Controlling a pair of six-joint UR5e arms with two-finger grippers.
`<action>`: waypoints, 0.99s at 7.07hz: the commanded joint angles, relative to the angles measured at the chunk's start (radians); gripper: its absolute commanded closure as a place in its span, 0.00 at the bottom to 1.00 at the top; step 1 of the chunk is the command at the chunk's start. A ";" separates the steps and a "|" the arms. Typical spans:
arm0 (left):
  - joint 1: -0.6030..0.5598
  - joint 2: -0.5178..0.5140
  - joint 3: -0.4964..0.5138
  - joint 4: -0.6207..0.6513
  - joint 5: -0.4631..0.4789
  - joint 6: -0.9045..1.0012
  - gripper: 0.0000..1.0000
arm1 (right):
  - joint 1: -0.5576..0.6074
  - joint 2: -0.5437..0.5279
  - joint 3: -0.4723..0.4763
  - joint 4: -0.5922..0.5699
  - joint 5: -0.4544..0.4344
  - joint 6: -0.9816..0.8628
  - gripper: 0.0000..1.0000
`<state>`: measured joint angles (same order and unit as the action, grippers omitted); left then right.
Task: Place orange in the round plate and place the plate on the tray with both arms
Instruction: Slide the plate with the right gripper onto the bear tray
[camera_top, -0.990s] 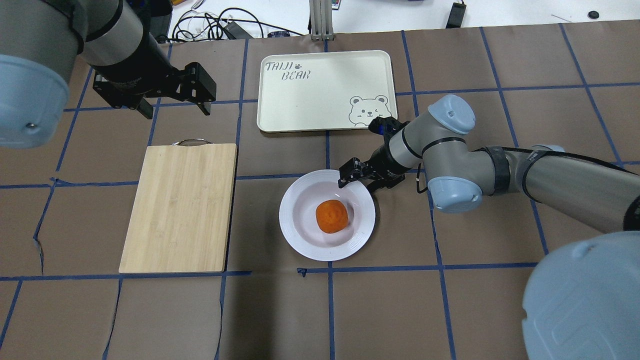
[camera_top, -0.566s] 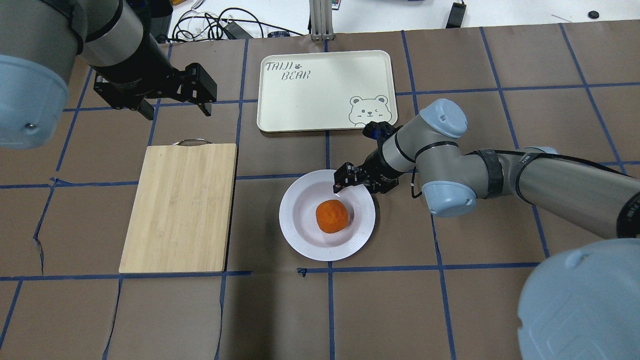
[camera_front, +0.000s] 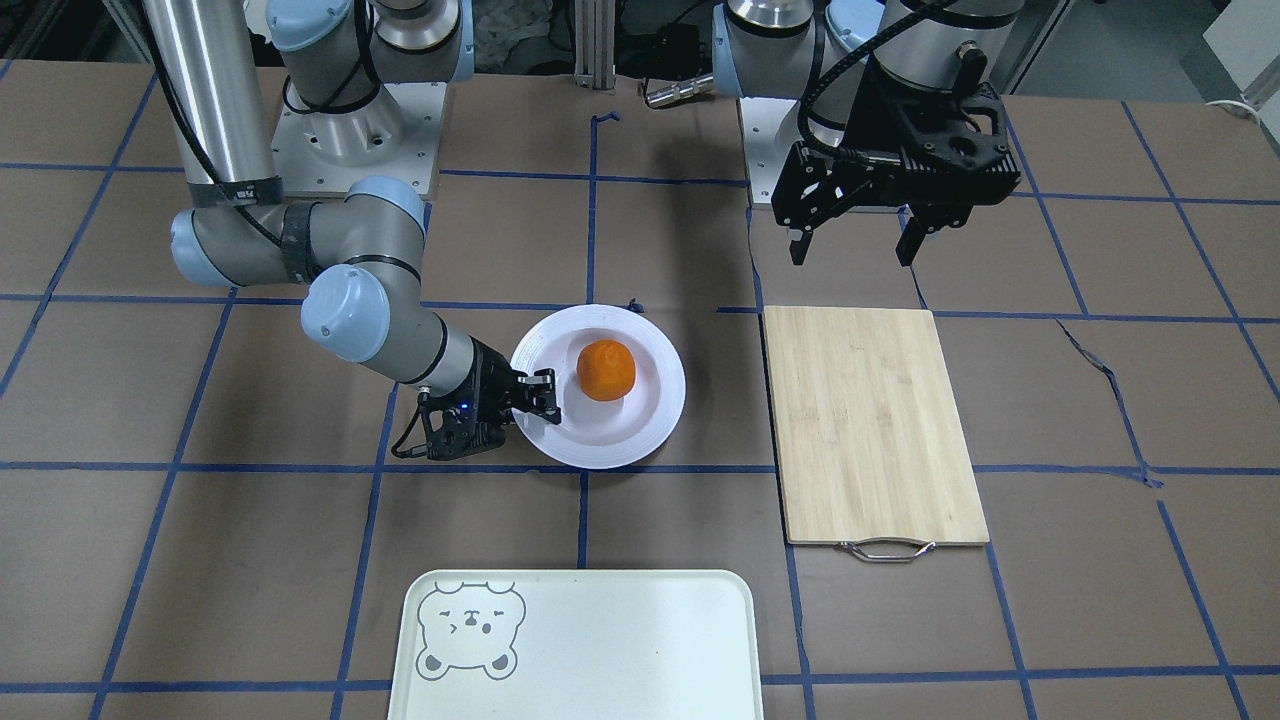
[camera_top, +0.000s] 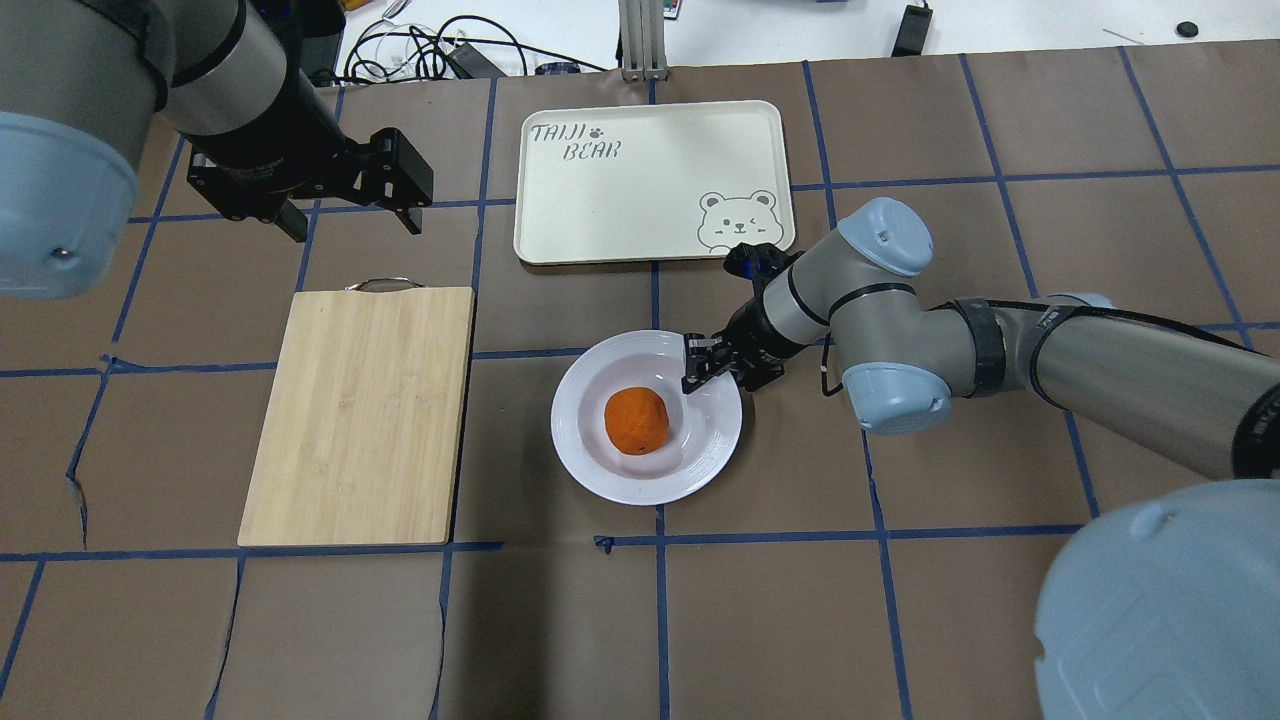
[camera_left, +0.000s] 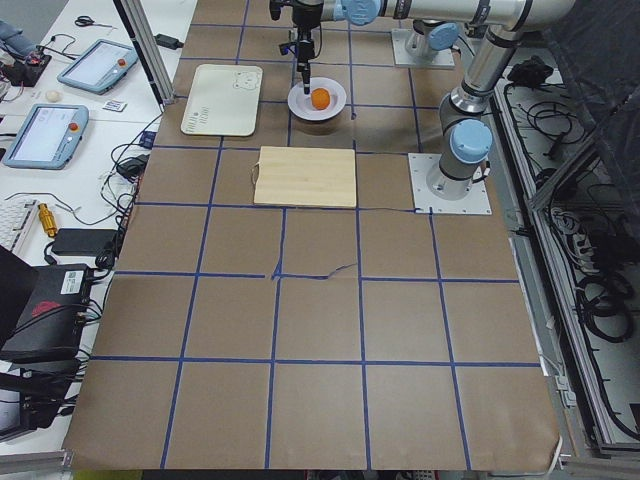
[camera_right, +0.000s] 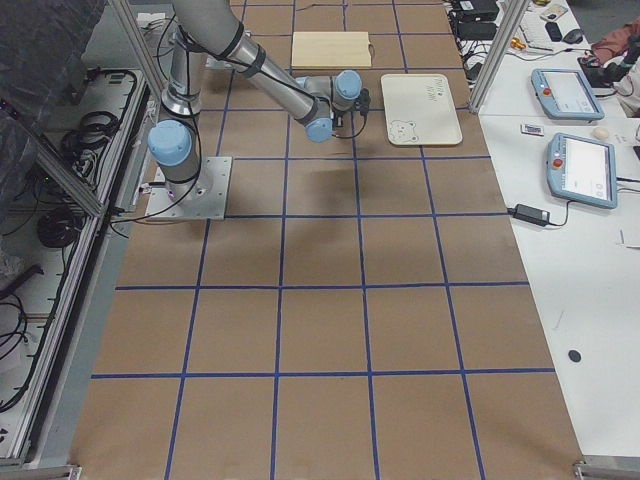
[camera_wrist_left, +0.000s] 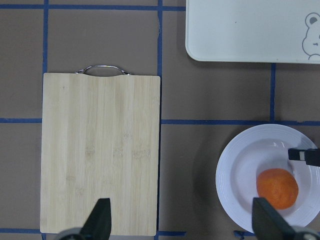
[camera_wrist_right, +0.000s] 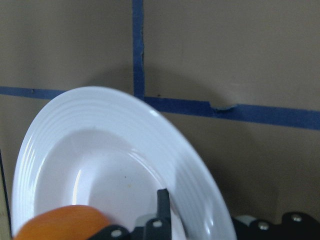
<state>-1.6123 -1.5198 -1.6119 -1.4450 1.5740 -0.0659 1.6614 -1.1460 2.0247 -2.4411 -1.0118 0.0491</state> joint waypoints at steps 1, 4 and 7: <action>0.000 0.000 0.000 0.000 0.001 0.000 0.00 | -0.002 -0.012 -0.012 -0.034 0.004 0.008 1.00; 0.000 0.000 -0.002 0.000 0.001 0.000 0.00 | -0.018 -0.064 -0.044 -0.225 0.080 0.009 1.00; -0.001 0.000 -0.002 0.000 0.003 0.000 0.00 | -0.080 -0.049 -0.174 -0.208 0.096 0.011 1.00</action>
<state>-1.6130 -1.5202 -1.6132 -1.4450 1.5767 -0.0660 1.6145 -1.2041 1.9070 -2.6555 -0.9299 0.0589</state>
